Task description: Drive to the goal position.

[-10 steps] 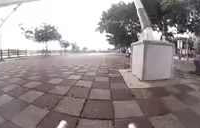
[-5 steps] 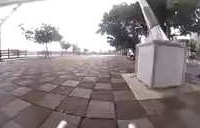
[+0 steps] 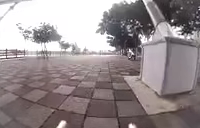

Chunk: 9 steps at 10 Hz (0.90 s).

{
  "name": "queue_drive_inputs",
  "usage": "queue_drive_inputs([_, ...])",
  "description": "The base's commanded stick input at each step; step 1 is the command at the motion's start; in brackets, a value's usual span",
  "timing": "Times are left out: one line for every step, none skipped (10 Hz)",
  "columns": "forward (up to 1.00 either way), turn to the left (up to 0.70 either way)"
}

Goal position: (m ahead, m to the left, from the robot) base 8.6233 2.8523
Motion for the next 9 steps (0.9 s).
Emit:
queue_drive_inputs([0.7,-0.13])
queue_drive_inputs([0.7,-0.29])
queue_drive_inputs([0.7,-0.34])
queue_drive_inputs([0.7,-0.34])
queue_drive_inputs([0.7,-0.27])
queue_drive_inputs([0.7,-0.14])
queue_drive_inputs([0.7,0.0])
queue_drive_inputs([0.7,0.01])
queue_drive_inputs([0.7,0.01])
